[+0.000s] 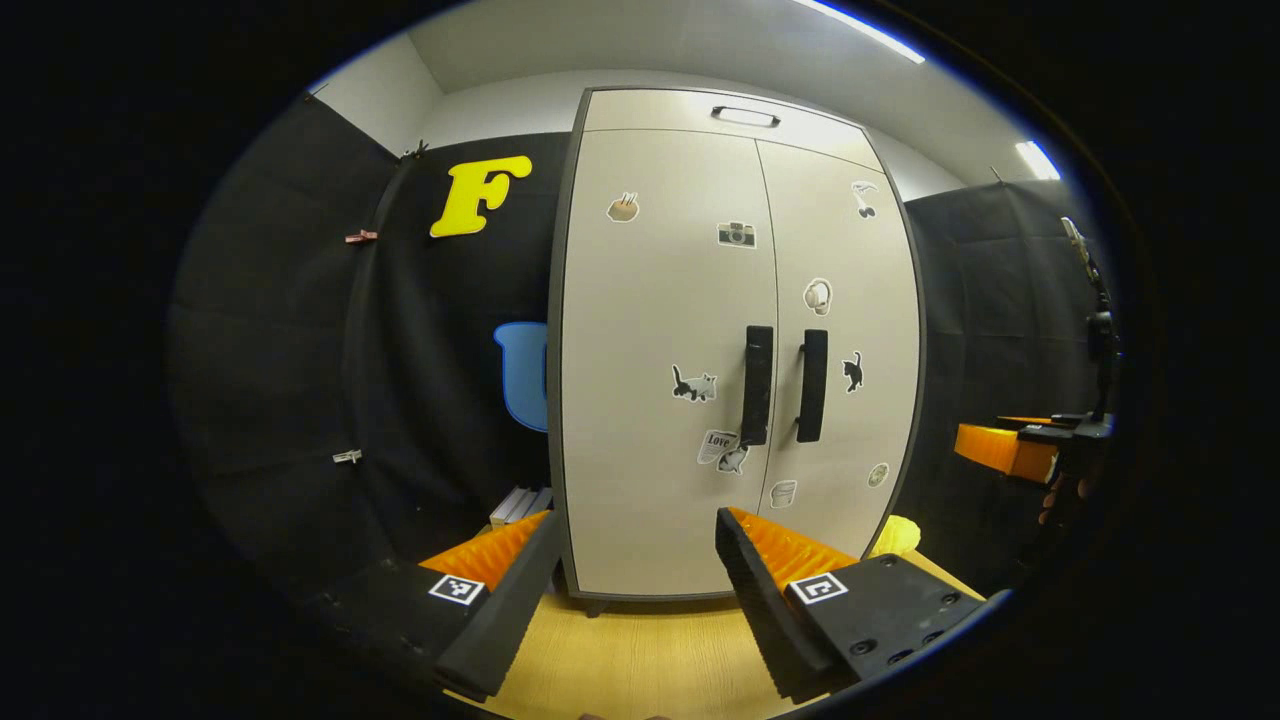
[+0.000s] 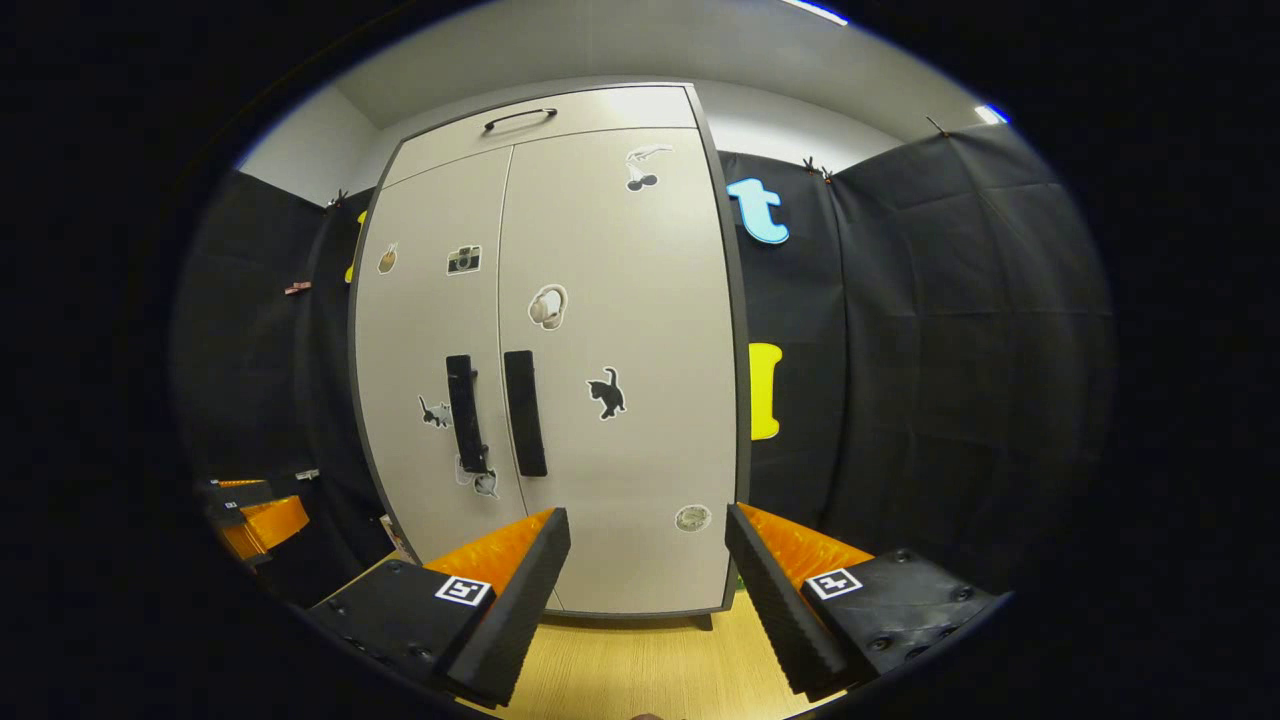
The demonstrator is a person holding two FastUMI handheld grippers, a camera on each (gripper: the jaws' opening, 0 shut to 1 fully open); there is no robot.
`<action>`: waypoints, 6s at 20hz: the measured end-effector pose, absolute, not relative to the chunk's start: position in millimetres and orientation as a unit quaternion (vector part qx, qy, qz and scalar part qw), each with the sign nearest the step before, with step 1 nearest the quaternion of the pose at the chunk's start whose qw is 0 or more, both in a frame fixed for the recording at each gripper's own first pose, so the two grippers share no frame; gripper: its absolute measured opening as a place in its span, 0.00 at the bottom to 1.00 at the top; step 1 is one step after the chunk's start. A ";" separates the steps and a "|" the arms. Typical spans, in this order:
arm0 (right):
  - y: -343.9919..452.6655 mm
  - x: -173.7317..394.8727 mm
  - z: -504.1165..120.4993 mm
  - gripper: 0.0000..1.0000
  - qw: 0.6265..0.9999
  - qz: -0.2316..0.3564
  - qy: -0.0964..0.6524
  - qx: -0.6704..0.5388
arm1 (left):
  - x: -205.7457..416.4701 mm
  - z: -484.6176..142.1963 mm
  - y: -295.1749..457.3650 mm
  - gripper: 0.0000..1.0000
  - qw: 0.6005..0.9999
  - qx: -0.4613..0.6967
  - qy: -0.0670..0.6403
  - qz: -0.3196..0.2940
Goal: Open the right door of the double-door shoe cabinet with the right hand, and open the left door with the left hand.
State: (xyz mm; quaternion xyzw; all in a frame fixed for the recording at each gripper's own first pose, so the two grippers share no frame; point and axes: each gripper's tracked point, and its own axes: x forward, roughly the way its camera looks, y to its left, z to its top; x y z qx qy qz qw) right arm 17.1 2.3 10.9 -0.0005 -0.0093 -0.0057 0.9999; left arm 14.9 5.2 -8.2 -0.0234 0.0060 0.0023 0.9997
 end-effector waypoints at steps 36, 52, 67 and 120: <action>113.9 189.0 44.8 0.87 0.998 -0.030 -0.002 -0.054 | -34.2 -74.5 132.9 0.95 0.994 -0.099 0.048 -0.002; 118.8 200.5 28.6 0.33 0.999 -0.009 0.030 -0.014 | -65.0 -68.1 129.1 0.95 0.997 -0.065 0.042 -0.015; 110.0 165.7 35.3 0.16 0.997 0.079 0.012 0.005 | -76.6 -41.3 48.2 0.95 0.998 -0.052 0.036 -0.009; -47.4 43.3 28.5 0.13 1.000 -0.018 0.004 0.002 | 14.6 -14.7 -70.1 0.95 0.998 -0.027 0.027 -0.042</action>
